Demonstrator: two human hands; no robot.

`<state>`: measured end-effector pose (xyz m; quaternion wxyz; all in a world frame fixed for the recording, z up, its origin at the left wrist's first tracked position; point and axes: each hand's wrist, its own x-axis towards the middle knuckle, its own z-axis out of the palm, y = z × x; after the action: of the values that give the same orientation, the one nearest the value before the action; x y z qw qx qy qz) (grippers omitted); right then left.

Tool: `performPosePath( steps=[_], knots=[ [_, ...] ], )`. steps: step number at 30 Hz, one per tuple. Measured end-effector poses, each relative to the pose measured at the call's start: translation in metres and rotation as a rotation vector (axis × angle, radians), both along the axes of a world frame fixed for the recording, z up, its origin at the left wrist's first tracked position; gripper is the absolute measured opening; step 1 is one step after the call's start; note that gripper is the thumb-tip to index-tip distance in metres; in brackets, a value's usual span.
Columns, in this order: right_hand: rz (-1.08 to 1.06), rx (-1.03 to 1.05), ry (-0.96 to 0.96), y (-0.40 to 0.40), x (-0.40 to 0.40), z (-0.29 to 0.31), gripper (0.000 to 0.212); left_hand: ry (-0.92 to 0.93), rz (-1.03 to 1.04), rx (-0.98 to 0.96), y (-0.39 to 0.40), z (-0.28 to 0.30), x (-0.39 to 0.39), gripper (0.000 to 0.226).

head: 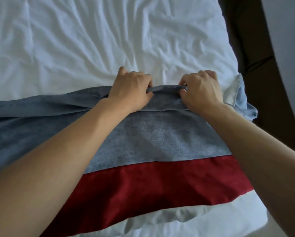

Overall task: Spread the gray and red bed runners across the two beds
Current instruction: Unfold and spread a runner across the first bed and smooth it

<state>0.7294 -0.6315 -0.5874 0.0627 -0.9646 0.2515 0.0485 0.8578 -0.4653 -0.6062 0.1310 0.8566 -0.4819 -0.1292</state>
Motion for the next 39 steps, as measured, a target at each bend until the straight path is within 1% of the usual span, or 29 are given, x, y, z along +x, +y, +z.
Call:
performPosePath(
  steps=[5,8,13,19,21,23,26,27,29,33,36,39],
  knots=[
    [0.034,-0.073,-0.032,0.007,-0.01,0.006,0.015,-0.007,-0.045,-0.1,-0.021,0.003,-0.018,0.014],
    [0.057,-0.102,-0.058,0.008,-0.015,0.006,0.015,-0.016,-0.108,-0.133,-0.04,0.007,-0.029,0.014],
    [0.028,-0.104,-0.019,-0.005,-0.025,0.008,0.014,-0.066,-0.121,-0.111,-0.042,0.013,-0.021,0.01],
    [-0.05,-0.028,-0.003,-0.053,-0.042,0.002,0.01,-0.091,-0.054,-0.043,-0.047,0.008,-0.016,0.017],
    [-0.018,0.009,0.012,-0.068,-0.044,-0.005,0.009,-0.123,-0.031,0.005,-0.056,0.006,-0.02,0.014],
    [0.025,0.09,0.008,-0.081,-0.048,-0.012,0.01,-0.15,0.01,0.061,-0.065,0.003,-0.024,0.012],
    [0.09,0.208,-0.011,-0.105,-0.06,-0.017,0.011,-0.087,0.042,0.075,-0.091,0.002,-0.039,0.002],
    [0.108,0.229,-0.016,-0.114,-0.068,-0.018,0.013,-0.048,0.031,0.073,-0.106,0.001,-0.051,0.006],
    [0.177,0.24,-0.011,-0.133,-0.081,-0.021,0.018,0.022,-0.016,0.092,-0.14,-0.001,-0.078,0.018],
    [0.378,0.238,0.066,-0.175,-0.101,-0.024,0.019,0.003,-0.05,0.136,-0.192,-0.008,-0.128,0.016],
    [0.428,0.201,0.122,-0.202,-0.11,-0.028,0.025,0.027,-0.015,0.172,-0.203,-0.009,-0.14,0.016],
    [0.437,0.144,0.096,-0.213,-0.115,-0.033,0.021,0.051,0.032,0.196,-0.2,-0.007,-0.14,0.017]
  ],
)
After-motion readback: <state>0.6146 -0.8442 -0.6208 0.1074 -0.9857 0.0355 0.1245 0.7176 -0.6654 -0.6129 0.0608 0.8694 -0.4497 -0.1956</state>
